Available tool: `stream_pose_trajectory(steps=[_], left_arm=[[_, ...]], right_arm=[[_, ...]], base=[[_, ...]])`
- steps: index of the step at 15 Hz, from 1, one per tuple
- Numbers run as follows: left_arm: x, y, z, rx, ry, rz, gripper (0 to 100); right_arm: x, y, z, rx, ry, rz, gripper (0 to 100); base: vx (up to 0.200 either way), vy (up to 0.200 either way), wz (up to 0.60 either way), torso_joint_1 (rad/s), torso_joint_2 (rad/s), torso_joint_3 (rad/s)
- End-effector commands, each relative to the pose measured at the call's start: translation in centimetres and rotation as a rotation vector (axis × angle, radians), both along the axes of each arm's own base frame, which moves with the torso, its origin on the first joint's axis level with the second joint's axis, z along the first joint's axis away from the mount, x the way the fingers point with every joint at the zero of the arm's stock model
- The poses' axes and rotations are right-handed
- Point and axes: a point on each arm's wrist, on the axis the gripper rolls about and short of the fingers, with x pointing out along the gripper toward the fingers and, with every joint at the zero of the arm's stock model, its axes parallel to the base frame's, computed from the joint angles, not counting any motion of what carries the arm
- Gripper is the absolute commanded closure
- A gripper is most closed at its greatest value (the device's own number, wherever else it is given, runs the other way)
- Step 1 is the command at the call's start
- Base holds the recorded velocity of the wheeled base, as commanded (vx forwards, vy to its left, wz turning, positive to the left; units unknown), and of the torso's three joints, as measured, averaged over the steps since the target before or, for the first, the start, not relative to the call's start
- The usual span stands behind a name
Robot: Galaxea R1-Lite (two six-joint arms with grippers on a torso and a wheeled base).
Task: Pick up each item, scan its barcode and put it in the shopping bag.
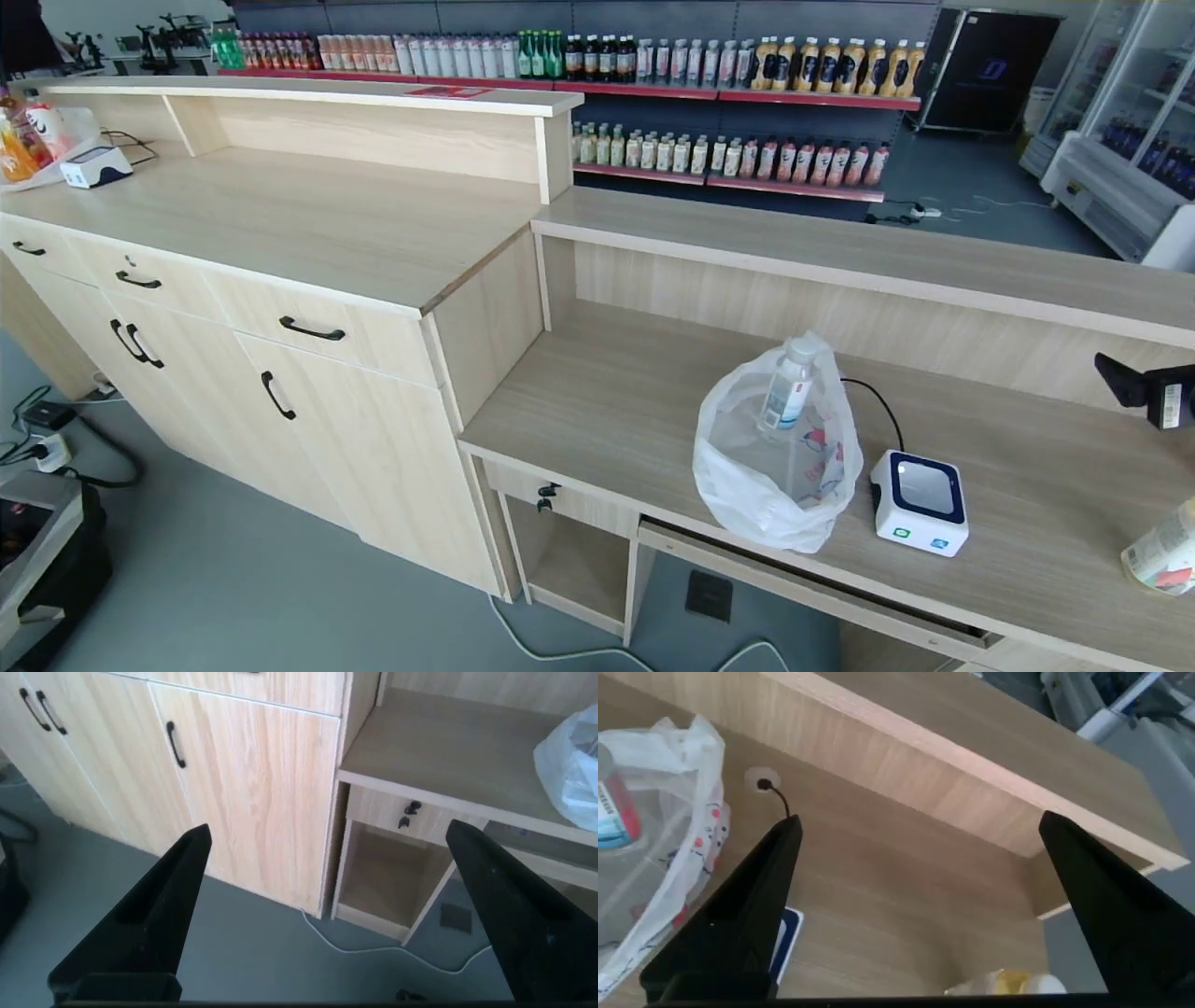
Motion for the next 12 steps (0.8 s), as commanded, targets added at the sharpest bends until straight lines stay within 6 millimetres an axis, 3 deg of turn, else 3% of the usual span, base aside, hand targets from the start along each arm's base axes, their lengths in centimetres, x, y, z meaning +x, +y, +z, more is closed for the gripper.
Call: stream_pose_trajectory(steps=[1,3,5,7,8,9,12], left_arm=[[0.0,0.0,0.0,-0.001,-0.002,0.001,0],[0.0,0.0,0.0,-0.001,0.0,0.001,0],[0.0,0.0,0.0,-0.001,0.0,0.001,0],[0.0,0.0,0.0,-0.001,0.0,0.001,0],[0.0,0.0,0.0,-0.001,0.0,0.001,0],[0.0,0.0,0.0,-0.001,0.0,0.001,0],[0.0,0.0,0.0,-0.001,0.0,0.001,0]], right_arm=[[-3.4,-2.0,1.5,0.019,-0.018,-0.221,0],[-4.5,-3.8,0.3,0.068,0.079,-0.383,0],[-4.1,-5.8,-1.0,0.146,0.107,-0.472,0],[-3.4,-8.8,-4.9,0.313,0.171,-0.548,0],[-3.3,-9.3,-5.9,0.339,0.194,-0.553,0],[-2.6,-10.3,-8.2,0.411,0.221,-0.531,0],[-1.6,-11.8,-11.1,0.446,0.213,-0.492,0]], base=[[0.0,0.0,-0.6,-0.002,0.0,0.007],[0.0,0.0,-0.6,-0.002,0.0,0.005],[0.0,0.0,0.0,0.0,0.0,0.0],[0.0,0.0,0.0,0.0,0.0,0.0],[0.0,0.0,0.0,0.0,0.0,0.0],[0.0,0.0,0.0,0.0,0.0,0.0],[0.0,0.0,0.0,0.0,0.0,0.0]])
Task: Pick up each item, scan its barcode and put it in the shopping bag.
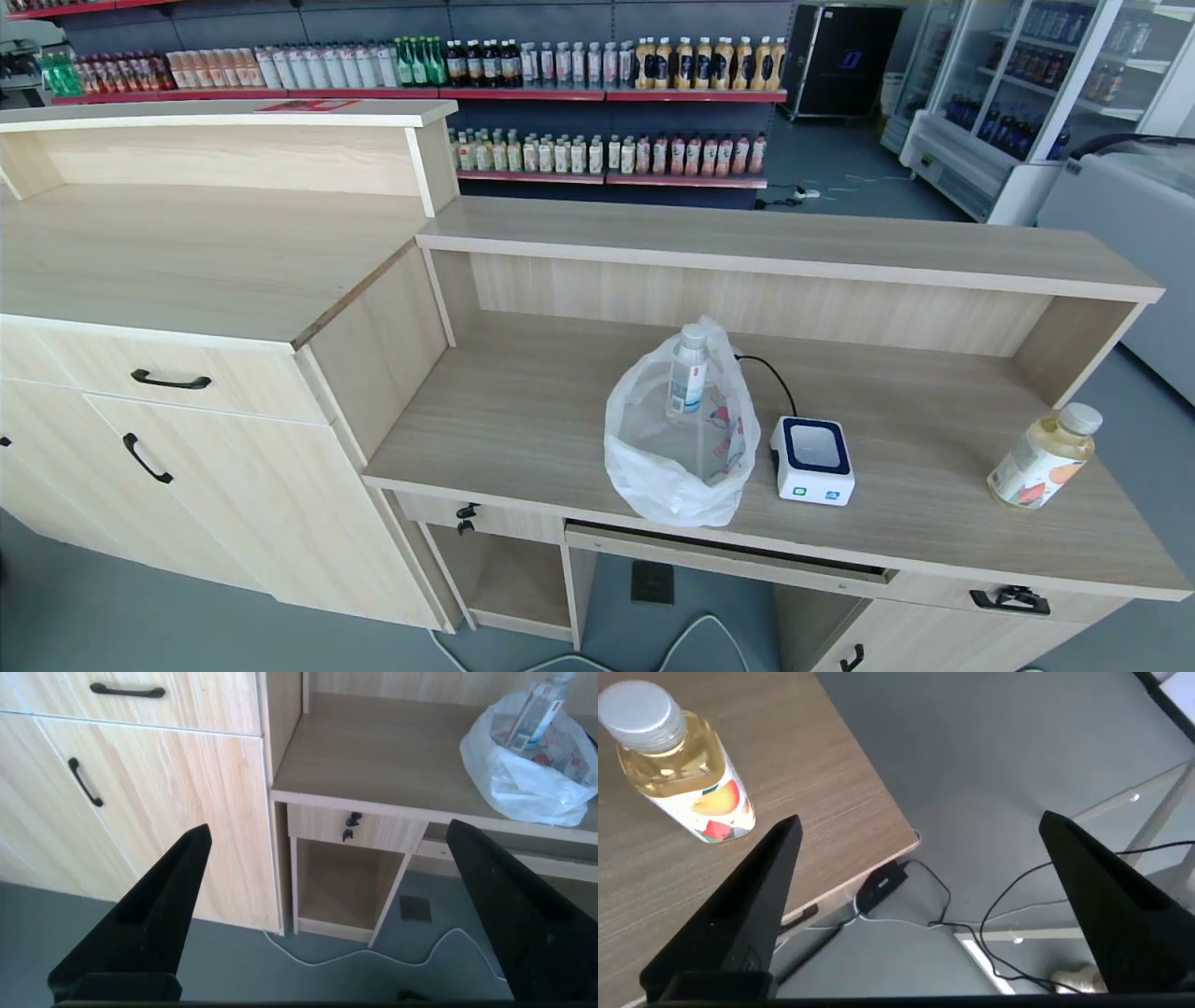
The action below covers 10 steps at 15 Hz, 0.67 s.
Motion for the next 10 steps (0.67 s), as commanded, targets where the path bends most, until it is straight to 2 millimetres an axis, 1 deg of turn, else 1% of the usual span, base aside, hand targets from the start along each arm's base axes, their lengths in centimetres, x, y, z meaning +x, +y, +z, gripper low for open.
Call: stream_pose_trajectory(steps=[1,3,6,10], left_arm=[[0.0,0.0,0.0,0.0,0.0,0.0,0],[0.0,0.0,0.0,0.0,0.0,0.0,0],[0.0,0.0,0.0,0.0,0.0,0.0,0],[0.0,0.0,0.0,0.0,0.0,0.0,0]], right_arm=[[1.0,-1.7,-4.5,0.077,0.05,0.009,0],[1.4,-2.0,-5.3,0.07,0.029,0.035,0],[2.0,-2.2,-5.6,0.067,0.023,0.14,0],[5.1,-2.5,-6.0,0.035,-0.001,0.219,0]], base=[[0.0,0.0,0.0,0.0,0.0,0.0],[0.0,0.0,0.0,0.0,0.0,0.0],[0.0,0.0,0.0,0.0,0.0,0.0],[0.0,0.0,0.0,0.0,0.0,0.0]])
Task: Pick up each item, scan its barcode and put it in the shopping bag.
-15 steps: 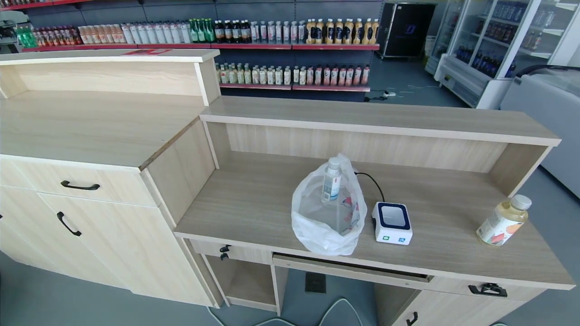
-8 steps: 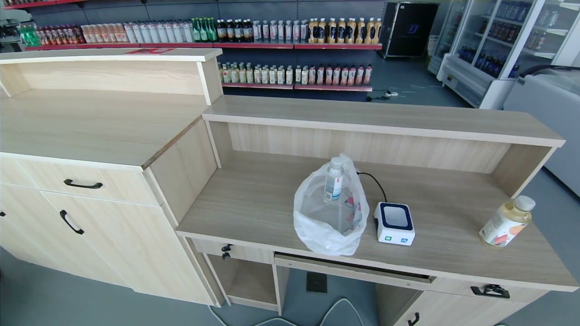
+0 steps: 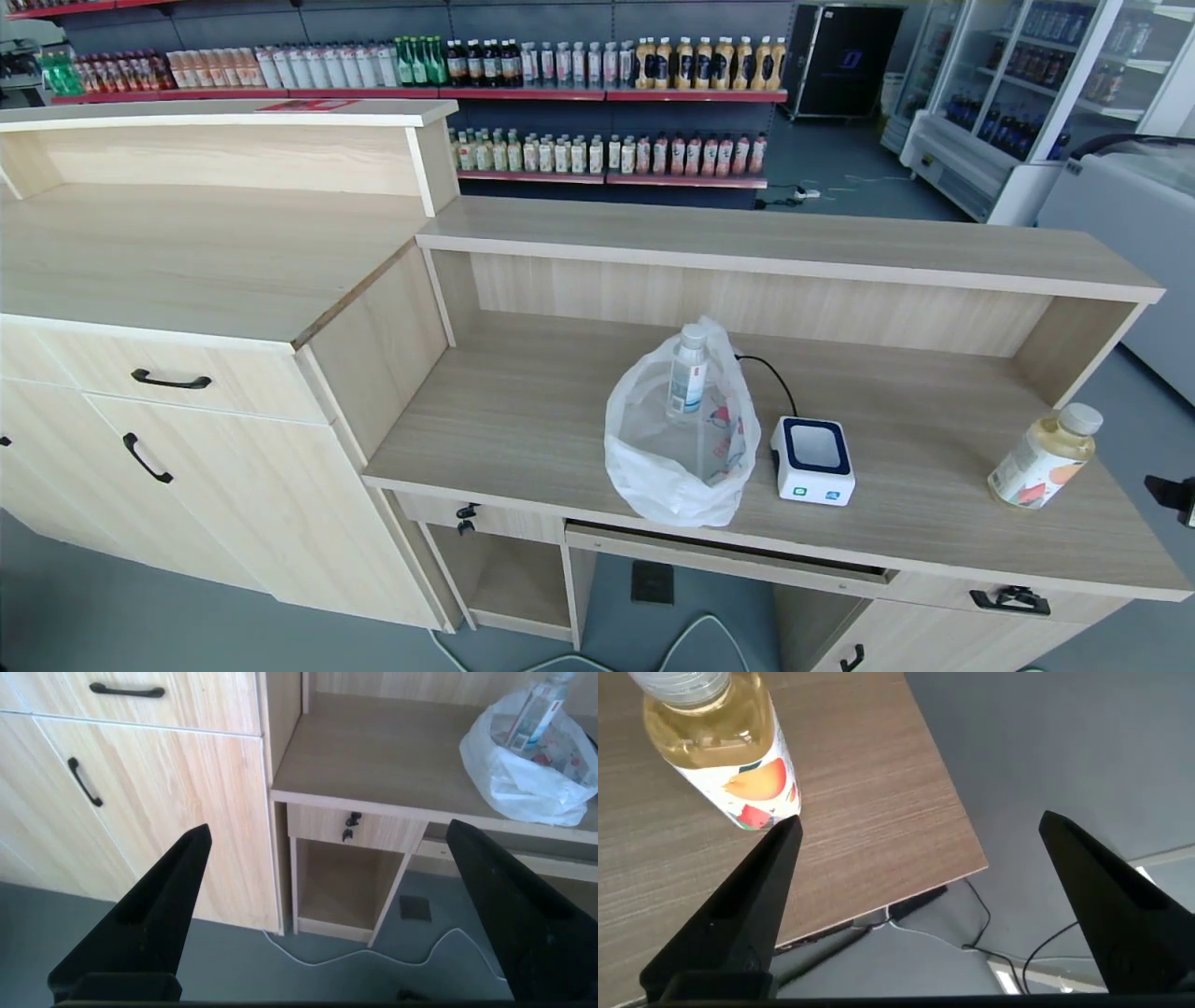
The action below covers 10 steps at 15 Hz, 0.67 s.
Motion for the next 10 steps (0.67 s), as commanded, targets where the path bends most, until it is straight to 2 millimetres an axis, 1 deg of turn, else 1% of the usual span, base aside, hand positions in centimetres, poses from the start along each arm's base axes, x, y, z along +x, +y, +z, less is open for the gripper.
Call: stream_pose_trajectory(steps=[1,4,5,6,7,10], left_arm=[[0.0,0.0,0.0,0.0,0.0,0.001,0],[0.0,0.0,0.0,0.0,0.0,0.001,0],[0.0,0.0,0.0,0.0,0.0,0.001,0],[0.0,0.0,0.0,0.0,0.0,0.001,0],[0.0,0.0,0.0,0.0,0.0,0.001,0],[0.0,0.0,0.0,0.0,0.0,0.001,0]], right_arm=[[2.2,-0.1,-1.1,-0.001,-0.002,0.04,0],[4.3,0.5,-2.3,0.001,0.002,0.088,0],[5.0,1.0,-3.0,0.01,0.007,0.109,0],[5.4,1.4,-3.2,0.01,0.004,0.123,0],[6.2,2.1,-3.8,0.007,-0.001,0.151,0],[8.0,3.3,-4.7,-0.006,-0.013,0.203,0]], base=[[0.0,0.0,0.0,0.0,0.0,0.0],[0.0,0.0,0.0,0.0,0.0,0.0],[0.0,0.0,0.0,0.0,0.0,0.0],[0.0,0.0,0.0,0.0,0.0,0.0],[0.0,0.0,0.0,0.0,0.0,0.0],[0.0,0.0,0.0,0.0,0.0,0.0]])
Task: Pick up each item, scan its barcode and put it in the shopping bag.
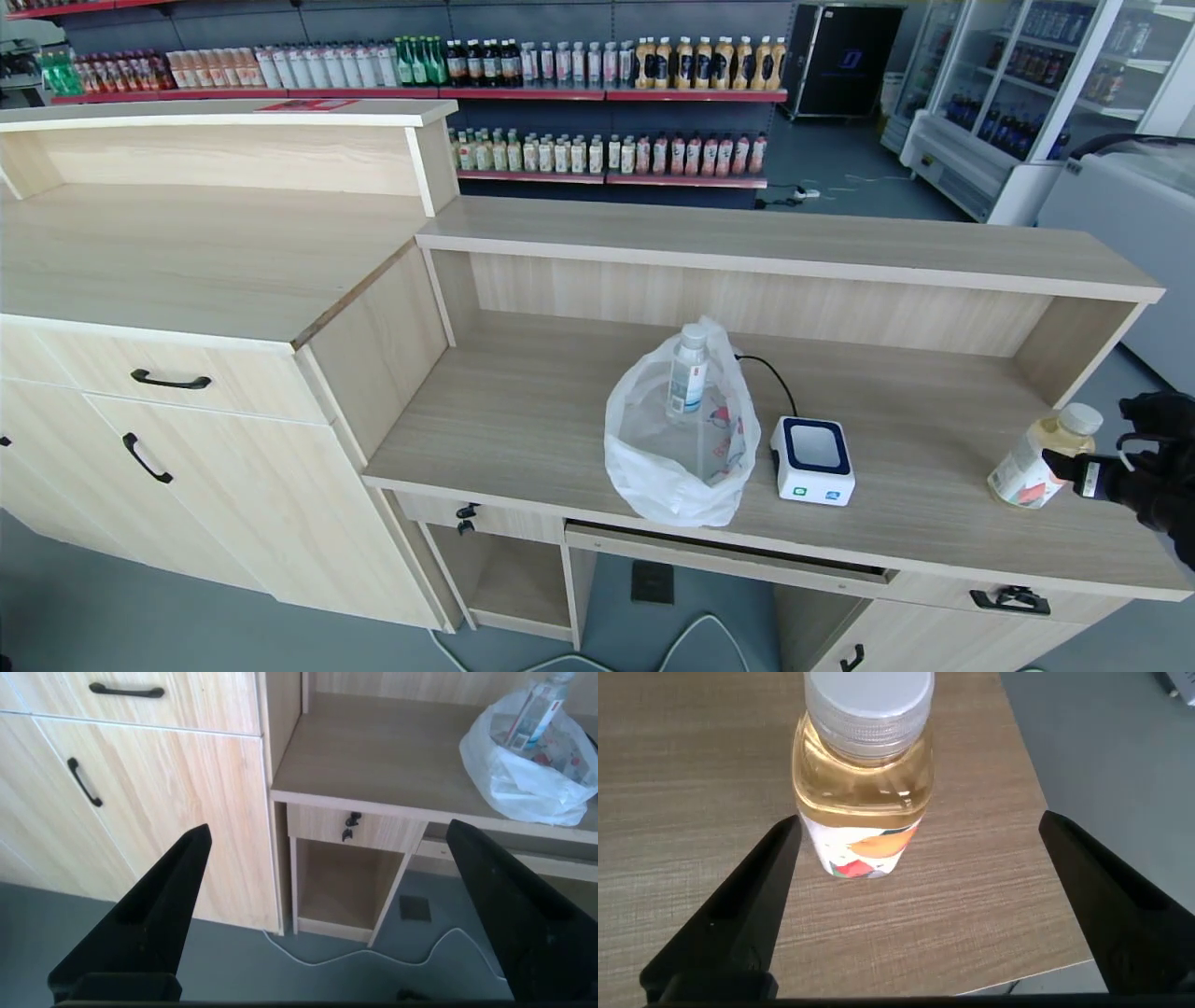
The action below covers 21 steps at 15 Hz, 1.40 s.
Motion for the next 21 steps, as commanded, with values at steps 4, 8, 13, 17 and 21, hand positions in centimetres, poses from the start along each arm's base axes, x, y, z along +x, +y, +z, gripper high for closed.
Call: stream_pose_trajectory(steps=[4,8,13,17,21], left_arm=[[0.0,0.0,0.0,0.0,0.0,0.0,0],[0.0,0.0,0.0,0.0,0.0,0.0,0],[0.0,0.0,0.0,0.0,0.0,0.0,0],[0.0,0.0,0.0,0.0,0.0,0.0,0],[0.0,0.0,0.0,0.0,0.0,0.0,0]], right_arm=[[1.9,1.0,-2.2,0.002,0.022,0.045,0],[3.3,1.0,-3.2,-0.005,0.015,0.059,0],[5.5,1.0,-4.7,-0.027,-0.001,0.089,0],[7.1,1.1,-5.3,-0.037,-0.017,0.107,0],[7.9,1.7,-6.0,-0.04,-0.023,0.129,0]], base=[[0.0,0.0,0.0,0.0,0.0,0.0],[0.0,0.0,0.0,0.0,0.0,0.0],[0.0,0.0,0.0,0.0,0.0,0.0],[0.0,0.0,0.0,0.0,0.0,0.0],[0.0,0.0,0.0,0.0,0.0,0.0]])
